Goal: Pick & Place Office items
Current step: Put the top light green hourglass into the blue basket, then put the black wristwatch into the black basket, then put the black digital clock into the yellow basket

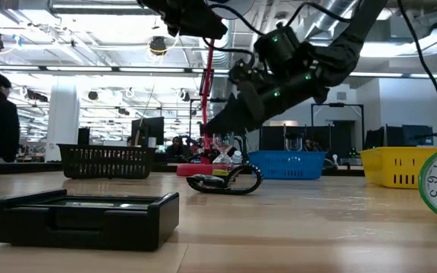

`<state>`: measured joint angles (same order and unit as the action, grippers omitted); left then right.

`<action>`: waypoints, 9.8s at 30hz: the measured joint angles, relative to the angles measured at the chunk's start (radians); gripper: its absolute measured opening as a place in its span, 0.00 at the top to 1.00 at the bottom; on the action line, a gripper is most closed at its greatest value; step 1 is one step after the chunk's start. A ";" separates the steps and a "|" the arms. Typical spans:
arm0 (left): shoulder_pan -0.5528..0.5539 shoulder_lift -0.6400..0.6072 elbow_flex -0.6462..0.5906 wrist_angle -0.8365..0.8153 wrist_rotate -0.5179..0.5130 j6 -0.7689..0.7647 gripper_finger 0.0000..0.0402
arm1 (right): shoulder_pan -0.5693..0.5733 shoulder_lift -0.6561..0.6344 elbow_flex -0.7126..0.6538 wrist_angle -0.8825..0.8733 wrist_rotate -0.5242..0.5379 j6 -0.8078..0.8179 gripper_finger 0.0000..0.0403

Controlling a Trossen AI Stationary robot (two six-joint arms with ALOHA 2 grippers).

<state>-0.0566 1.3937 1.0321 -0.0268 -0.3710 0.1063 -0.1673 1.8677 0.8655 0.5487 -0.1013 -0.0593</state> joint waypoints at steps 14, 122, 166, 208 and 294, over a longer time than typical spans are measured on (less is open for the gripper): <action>0.000 0.000 -0.052 0.010 -0.004 0.026 0.64 | -0.005 -0.002 0.017 -0.099 0.001 -0.046 0.30; 0.000 0.000 -0.052 0.013 -0.003 0.016 0.64 | -0.352 -0.278 -0.013 -0.560 0.102 -0.161 0.38; -0.008 0.001 -0.152 0.128 0.183 -0.106 0.64 | 0.030 -0.793 -0.031 -1.278 0.130 -0.173 0.38; -0.191 0.642 0.066 0.157 0.204 -0.086 0.54 | -0.016 -0.905 -0.130 -1.121 0.151 -0.187 0.38; 0.006 -0.374 -0.725 0.460 0.061 -0.604 0.69 | -0.018 -0.886 -0.129 -1.076 0.151 -0.210 0.38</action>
<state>-0.0502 1.0194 0.3073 0.4335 -0.3105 -0.4973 -0.1856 0.9817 0.7361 -0.5269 0.0502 -0.2695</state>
